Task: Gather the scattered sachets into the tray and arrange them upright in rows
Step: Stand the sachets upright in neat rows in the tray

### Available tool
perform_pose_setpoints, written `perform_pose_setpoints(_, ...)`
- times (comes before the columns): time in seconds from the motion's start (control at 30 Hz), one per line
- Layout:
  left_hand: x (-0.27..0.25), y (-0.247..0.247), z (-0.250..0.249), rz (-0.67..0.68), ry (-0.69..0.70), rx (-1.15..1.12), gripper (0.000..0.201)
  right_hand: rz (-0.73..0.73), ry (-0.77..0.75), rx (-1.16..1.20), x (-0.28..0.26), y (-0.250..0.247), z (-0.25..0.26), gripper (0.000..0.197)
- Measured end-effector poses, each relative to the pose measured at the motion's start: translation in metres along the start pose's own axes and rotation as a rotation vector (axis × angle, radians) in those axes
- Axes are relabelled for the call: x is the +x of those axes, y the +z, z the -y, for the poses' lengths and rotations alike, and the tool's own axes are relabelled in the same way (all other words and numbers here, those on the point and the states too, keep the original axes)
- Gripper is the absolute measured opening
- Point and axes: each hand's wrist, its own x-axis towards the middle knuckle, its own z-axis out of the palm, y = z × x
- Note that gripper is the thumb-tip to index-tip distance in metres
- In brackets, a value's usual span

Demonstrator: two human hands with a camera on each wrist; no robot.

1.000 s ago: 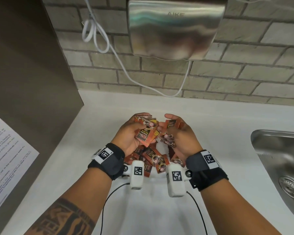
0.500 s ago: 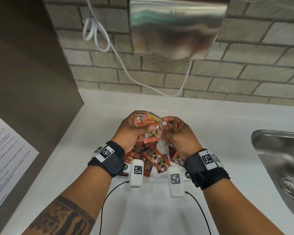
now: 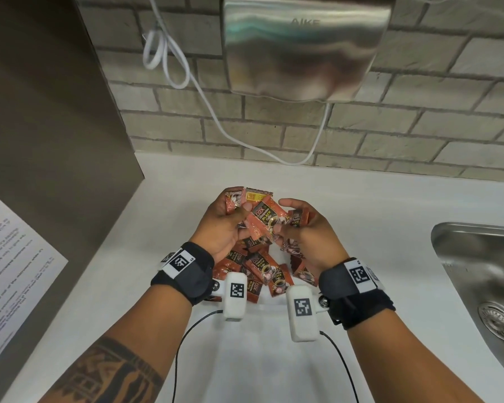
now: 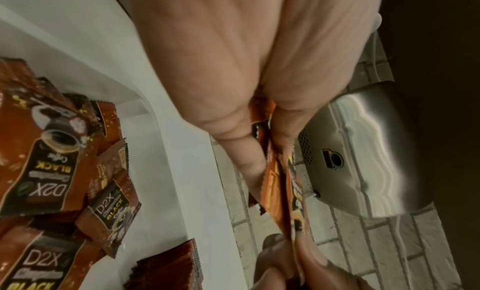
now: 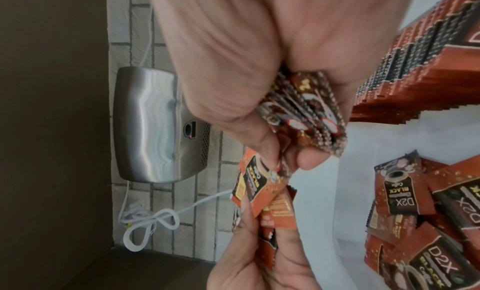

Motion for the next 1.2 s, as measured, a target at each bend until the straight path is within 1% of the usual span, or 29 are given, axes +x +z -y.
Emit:
perform_pose_setpoints(0.13,-0.004,-0.003,0.003,0.038,-0.067,-0.104,0.041,-0.054,-0.048,0.044,-0.003,0.004,0.000,0.042)
perform_pose_setpoints(0.23,-0.006,-0.006,0.003,0.029,-0.099,-0.211,0.050,-0.098,-0.057,0.111,-0.005,0.008,-0.001,0.037)
perform_pose_setpoints(0.3,-0.007,-0.006,0.004,0.039,-0.101,-0.216,0.045,-0.146,-0.055,0.096,-0.003,0.011,-0.007,0.034)
perform_pose_setpoints(0.37,-0.007,-0.003,0.005,0.039,-0.054,-0.079,0.035,-0.168,-0.043,0.050,-0.002,0.013,-0.011,0.032)
perform_pose_setpoints(0.4,-0.007,-0.002,0.006,0.036,-0.013,0.005,0.034,-0.155,-0.026,0.024,-0.002,0.014,-0.011,0.033)
perform_pose_setpoints(0.43,-0.006,-0.001,0.006,0.035,0.029,0.069,0.035,-0.126,-0.003,-0.007,-0.003,0.015,-0.011,0.035)
perform_pose_setpoints(0.5,-0.005,-0.002,0.005,0.014,0.073,0.125,0.039,-0.059,0.039,-0.065,-0.004,0.016,-0.009,0.042)
perform_pose_setpoints(0.6,-0.006,-0.003,0.003,0.022,0.077,0.153,0.044,-0.043,0.051,-0.086,-0.003,0.013,-0.004,0.053)
perform_pose_setpoints(0.7,-0.008,-0.001,0.004,0.019,0.050,0.143,0.043,-0.016,0.037,-0.058,-0.001,0.014,-0.001,0.053)
perform_pose_setpoints(0.8,-0.008,-0.004,0.006,-0.034,0.036,0.088,0.038,-0.022,0.019,0.018,0.001,0.009,0.005,0.050)
perform_pose_setpoints(0.87,-0.007,-0.008,0.006,-0.064,0.031,0.061,0.038,-0.021,0.012,0.048,0.000,0.005,0.008,0.048)
perform_pose_setpoints(0.97,-0.008,-0.008,0.008,-0.066,0.037,0.045,0.040,-0.018,-0.025,-0.091,-0.004,0.012,0.006,0.035)
perform_pose_setpoints(1.0,-0.009,-0.006,0.009,-0.048,0.042,0.043,0.039,-0.008,-0.020,-0.130,-0.006,0.016,0.005,0.036)
perform_pose_setpoints(1.07,-0.011,-0.001,0.010,-0.021,0.040,0.033,0.039,-0.007,0.008,-0.158,-0.009,0.023,0.002,0.045)
perform_pose_setpoints(1.1,-0.012,0.002,0.008,-0.022,0.032,0.021,0.038,-0.018,0.018,-0.163,-0.009,0.024,0.002,0.047)
perform_pose_setpoints(1.2,-0.013,0.005,0.004,-0.047,0.015,-0.008,0.036,-0.015,0.022,-0.171,-0.006,0.022,0.002,0.044)
